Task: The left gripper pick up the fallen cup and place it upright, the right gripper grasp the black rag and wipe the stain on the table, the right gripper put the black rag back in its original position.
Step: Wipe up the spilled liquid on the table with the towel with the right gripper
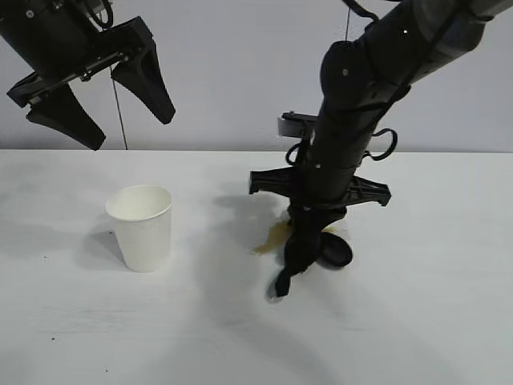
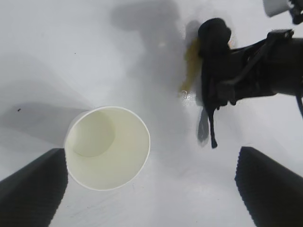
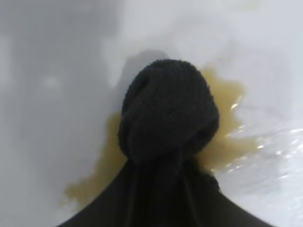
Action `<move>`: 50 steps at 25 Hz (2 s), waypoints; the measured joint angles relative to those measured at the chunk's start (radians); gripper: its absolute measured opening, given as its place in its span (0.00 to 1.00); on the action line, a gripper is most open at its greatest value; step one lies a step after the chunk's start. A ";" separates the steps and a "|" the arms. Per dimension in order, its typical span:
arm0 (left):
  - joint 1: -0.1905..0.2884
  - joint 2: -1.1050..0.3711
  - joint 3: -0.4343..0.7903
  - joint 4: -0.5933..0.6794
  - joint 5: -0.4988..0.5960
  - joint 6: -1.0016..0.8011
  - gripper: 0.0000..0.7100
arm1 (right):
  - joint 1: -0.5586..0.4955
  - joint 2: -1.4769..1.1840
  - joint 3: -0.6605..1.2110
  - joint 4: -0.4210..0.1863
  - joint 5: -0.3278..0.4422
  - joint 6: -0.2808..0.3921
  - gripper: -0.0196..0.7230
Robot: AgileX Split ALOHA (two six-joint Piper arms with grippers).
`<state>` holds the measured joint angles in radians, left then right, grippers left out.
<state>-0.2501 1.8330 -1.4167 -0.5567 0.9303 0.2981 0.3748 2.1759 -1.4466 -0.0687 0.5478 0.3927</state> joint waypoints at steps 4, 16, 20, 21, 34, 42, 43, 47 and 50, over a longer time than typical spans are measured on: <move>0.000 0.000 0.000 0.000 0.000 0.000 0.98 | -0.073 0.000 -0.001 -0.031 -0.001 0.007 0.19; 0.000 0.000 0.000 0.009 0.001 0.000 0.98 | 0.099 0.004 -0.002 -0.017 -0.026 0.007 0.19; 0.000 0.000 0.000 0.023 0.007 0.000 0.98 | 0.173 0.011 -0.002 -0.015 -0.032 0.007 0.19; 0.000 0.000 0.000 0.023 0.008 0.000 0.98 | 0.182 0.013 -0.002 -0.016 -0.039 0.007 0.19; 0.000 0.000 0.000 0.026 0.018 0.000 0.98 | 0.038 0.048 -0.020 -0.048 -0.139 0.085 0.19; 0.000 0.000 0.000 0.026 0.018 0.000 0.98 | -0.094 0.045 -0.023 -0.099 -0.101 0.055 0.19; 0.000 0.000 0.000 0.026 0.018 0.000 0.98 | -0.094 0.043 -0.023 -0.099 -0.096 0.045 0.19; 0.000 0.000 0.000 0.026 0.018 0.000 0.98 | -0.066 0.028 -0.022 -0.073 -0.046 -0.008 0.19; 0.000 0.000 0.000 0.026 0.018 0.000 0.98 | -0.004 0.023 -0.021 -0.049 -0.001 -0.034 0.19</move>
<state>-0.2501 1.8330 -1.4167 -0.5309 0.9485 0.2981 0.3711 2.1986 -1.4673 -0.1173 0.5466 0.3588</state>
